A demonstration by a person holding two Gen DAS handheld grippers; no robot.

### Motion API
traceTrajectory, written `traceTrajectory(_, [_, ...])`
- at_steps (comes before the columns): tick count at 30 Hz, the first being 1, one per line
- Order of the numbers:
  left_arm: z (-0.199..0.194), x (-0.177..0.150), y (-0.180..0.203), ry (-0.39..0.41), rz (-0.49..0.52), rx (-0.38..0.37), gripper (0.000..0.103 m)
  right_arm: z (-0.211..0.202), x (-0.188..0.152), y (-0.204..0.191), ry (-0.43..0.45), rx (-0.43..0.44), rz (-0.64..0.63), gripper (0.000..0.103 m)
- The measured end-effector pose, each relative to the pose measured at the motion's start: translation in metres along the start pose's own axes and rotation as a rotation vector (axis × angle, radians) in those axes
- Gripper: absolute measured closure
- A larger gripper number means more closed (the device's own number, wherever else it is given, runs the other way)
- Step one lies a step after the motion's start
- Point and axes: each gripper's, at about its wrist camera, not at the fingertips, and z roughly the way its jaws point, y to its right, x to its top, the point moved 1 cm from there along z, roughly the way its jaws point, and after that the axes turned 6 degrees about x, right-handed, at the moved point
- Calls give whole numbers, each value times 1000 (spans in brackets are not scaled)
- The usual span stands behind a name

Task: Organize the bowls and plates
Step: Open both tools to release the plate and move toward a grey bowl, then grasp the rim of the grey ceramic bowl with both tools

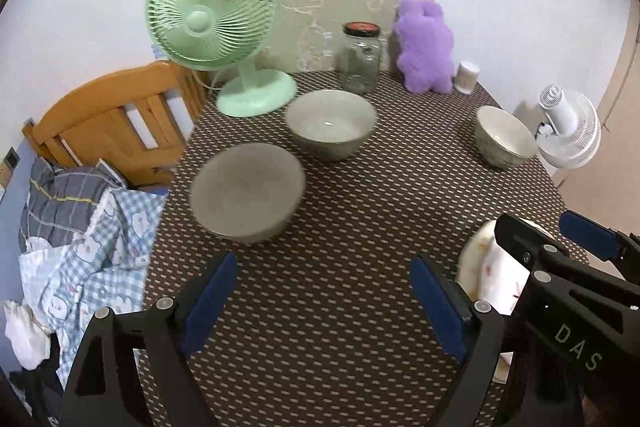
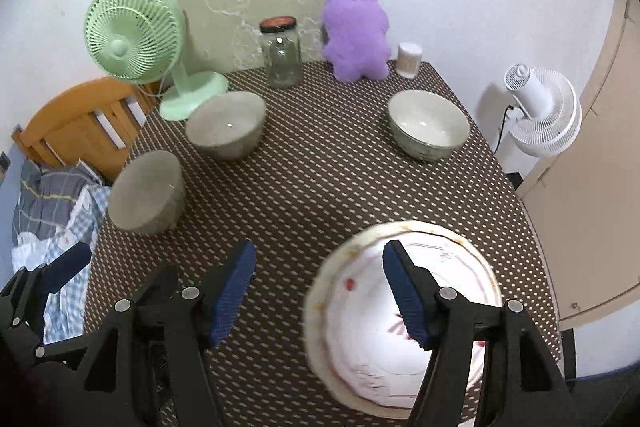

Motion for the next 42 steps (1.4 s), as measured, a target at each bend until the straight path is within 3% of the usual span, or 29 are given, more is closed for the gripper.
traceTrajectory(12, [34,15,-62,7,-40,26,19,34,21,-66,-11,24,-23,33])
traceTrajectory(19, [70,32,-88,3,-64,68,29,74,40,-96,-17,58,-19,33])
traceTrajectory(30, [127,45,-109,-52,-91,65,46,132,57,-122,-42,64,-11,34])
traceTrajectory(37, [156,46,-110,-93,-82,59,56,162,59,-127,-89,71,-1,43])
traceTrajectory(42, [170,44,-112,-123,-78,57,66,179,57,-134,-120,76,-22,57])
